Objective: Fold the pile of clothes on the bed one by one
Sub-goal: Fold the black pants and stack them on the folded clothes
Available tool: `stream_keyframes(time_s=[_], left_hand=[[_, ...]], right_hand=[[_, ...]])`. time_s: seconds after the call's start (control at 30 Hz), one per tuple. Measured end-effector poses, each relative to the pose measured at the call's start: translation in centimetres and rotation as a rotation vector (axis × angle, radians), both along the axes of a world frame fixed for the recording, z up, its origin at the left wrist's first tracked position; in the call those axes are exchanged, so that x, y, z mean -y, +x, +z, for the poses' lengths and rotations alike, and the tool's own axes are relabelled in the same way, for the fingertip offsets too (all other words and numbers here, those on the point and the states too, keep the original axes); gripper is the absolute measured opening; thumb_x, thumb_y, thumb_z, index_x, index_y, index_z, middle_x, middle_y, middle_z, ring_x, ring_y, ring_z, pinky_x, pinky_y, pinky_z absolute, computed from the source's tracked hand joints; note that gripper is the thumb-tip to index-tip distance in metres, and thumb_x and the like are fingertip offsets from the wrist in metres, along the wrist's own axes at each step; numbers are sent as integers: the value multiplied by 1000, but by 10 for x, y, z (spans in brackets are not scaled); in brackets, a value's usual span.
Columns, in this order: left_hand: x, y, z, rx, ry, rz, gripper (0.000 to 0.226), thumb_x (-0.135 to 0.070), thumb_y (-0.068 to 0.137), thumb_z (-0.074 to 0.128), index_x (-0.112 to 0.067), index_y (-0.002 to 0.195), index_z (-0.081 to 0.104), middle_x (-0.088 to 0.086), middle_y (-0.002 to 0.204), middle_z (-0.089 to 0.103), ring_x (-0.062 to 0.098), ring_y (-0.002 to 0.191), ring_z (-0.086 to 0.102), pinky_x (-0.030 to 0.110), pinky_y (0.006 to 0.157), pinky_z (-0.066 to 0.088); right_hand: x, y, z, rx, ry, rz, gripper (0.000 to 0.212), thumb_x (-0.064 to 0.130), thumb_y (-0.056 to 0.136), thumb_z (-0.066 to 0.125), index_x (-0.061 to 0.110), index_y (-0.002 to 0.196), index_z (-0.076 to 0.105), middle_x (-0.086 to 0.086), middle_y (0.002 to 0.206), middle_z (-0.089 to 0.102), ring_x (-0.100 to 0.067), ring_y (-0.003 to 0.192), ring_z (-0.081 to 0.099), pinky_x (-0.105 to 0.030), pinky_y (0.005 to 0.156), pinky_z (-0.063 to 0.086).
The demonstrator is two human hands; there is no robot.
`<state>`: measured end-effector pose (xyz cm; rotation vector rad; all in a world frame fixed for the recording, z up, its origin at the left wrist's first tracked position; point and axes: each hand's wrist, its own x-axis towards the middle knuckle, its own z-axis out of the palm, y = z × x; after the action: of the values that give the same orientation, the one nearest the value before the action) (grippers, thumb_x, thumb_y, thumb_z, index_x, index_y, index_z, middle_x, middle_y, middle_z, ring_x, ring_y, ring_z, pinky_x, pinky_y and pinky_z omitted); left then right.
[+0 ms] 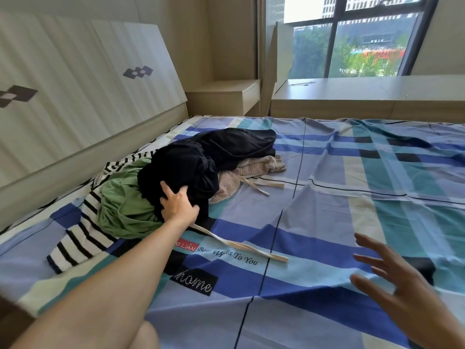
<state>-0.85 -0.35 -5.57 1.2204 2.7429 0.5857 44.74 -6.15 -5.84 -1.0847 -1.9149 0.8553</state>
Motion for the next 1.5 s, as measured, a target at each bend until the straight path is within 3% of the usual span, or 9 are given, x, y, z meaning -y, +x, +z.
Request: stream_keyframes(time_s=[0.23,0.5,0.67,0.73,0.83,1.0,1.1,1.27,1.5], left_hand=[[8,-8,2,-91,166,-21,32,-3,86,63,-9,118,65,14,125,55,42,108,60,46,88,51],[15,99,62,-39,521,-704,25,6,77,55,-15,89,61,2,91,57,24,83,59,41,77,51],[53,196,79,144,319,-1167,31,3,79,55,-19,98,65,-4,98,54,16,93,57,33,86,48],[71,228,77,159,195,-1343,34,2,81,57,-19,107,66,-3,101,52,11,89,53,23,81,41],[90,257,75,126,85,-1520,44,-10,89,62,-26,129,56,-2,111,55,14,98,54,21,87,38],[87,251,81,275,89,-1317,56,-29,91,67,-41,137,39,-18,109,60,3,96,62,26,90,51],[74,237,67,204,90,-1120,52,-44,89,68,-35,136,46,-16,126,56,0,113,54,31,102,48],[74,228,43,225,-360,-1003,71,-69,87,57,-32,145,41,-12,141,50,8,126,49,25,104,41],[79,262,27,922,-228,-774,66,-75,77,67,-35,129,59,-16,135,60,1,123,57,24,109,42]], right_hand=[[6,-3,3,10,-54,23,92,87,61,64,49,142,41,21,136,54,1,112,65,-25,98,49],[11,-17,11,19,-88,-10,76,48,69,73,60,136,39,30,132,52,3,114,63,-25,94,51],[14,-19,12,-191,-227,-21,105,6,74,85,56,147,29,28,132,57,-6,116,64,-32,92,56],[11,-15,13,-320,-243,-56,116,-11,57,89,41,146,37,19,124,67,-4,113,65,-25,91,55],[13,2,21,-482,-221,-18,84,-14,55,77,26,127,61,5,114,74,-7,107,68,-19,88,53],[11,36,23,-414,-267,-2,64,-40,72,44,16,84,73,-8,80,69,-18,79,66,-26,65,56],[3,54,24,-139,-232,43,55,-31,67,49,19,77,71,-3,76,66,-15,77,61,-28,71,49],[-3,92,41,420,-430,205,46,-2,53,50,31,75,73,-8,86,69,-35,85,65,-32,75,47],[17,113,79,-58,-702,446,40,28,79,78,4,100,54,-14,85,41,-20,73,38,-25,62,34]])
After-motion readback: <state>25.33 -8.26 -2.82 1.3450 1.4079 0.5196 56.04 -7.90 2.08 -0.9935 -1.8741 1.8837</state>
